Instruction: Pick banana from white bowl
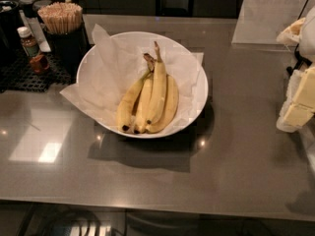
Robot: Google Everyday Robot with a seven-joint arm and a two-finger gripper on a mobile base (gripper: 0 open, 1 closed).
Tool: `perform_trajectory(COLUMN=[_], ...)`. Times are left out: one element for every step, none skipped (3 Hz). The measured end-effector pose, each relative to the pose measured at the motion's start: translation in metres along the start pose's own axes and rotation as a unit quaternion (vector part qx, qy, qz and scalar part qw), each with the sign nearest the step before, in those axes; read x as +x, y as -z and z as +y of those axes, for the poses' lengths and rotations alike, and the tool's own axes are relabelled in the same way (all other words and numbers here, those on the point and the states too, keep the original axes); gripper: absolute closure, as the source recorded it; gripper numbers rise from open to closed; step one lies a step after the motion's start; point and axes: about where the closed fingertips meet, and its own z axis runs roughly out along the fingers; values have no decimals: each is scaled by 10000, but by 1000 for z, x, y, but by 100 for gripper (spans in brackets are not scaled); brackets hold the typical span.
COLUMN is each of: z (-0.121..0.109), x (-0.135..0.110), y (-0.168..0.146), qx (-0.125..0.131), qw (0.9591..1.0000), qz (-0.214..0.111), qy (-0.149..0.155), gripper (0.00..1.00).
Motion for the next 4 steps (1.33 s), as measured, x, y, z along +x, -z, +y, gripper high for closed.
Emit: perform_trajectory(z=[0,1,-5,-8], x=[0,-3,-46,-97], y=[0,-2,-3,-6], qx=[0,-80,-241,-478], qw=[10000,9991,9892,9741], qz=[-1,-420,-1368,-1959], qy=[0,7,464,1020], gripper=[0,0,0,0])
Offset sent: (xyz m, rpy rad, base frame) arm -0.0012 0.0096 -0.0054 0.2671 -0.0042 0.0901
